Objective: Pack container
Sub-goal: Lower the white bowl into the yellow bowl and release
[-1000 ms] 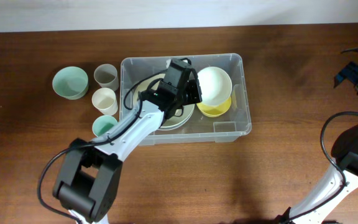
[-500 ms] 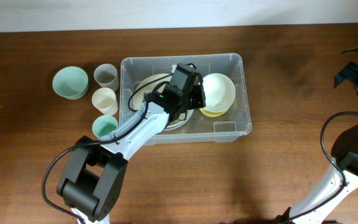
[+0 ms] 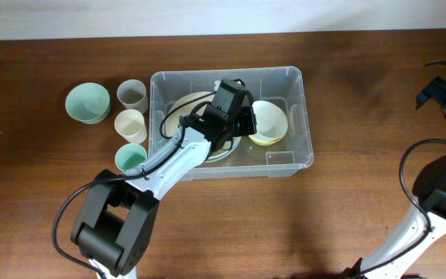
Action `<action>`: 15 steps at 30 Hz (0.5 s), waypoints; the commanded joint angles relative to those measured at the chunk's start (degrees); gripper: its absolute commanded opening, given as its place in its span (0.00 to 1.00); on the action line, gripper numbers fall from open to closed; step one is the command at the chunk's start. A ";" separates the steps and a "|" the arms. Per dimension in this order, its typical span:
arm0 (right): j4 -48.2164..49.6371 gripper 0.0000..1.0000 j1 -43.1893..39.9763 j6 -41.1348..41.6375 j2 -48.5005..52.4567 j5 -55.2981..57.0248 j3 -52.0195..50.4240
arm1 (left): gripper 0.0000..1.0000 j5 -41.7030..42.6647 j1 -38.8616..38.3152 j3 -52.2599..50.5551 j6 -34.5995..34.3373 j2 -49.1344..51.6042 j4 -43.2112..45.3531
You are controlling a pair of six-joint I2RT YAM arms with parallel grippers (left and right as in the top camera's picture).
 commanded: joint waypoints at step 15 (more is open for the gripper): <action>0.04 0.99 -0.07 0.26 -1.77 0.09 -0.24 | 0.16 -0.63 -0.20 0.76 0.76 0.81 0.20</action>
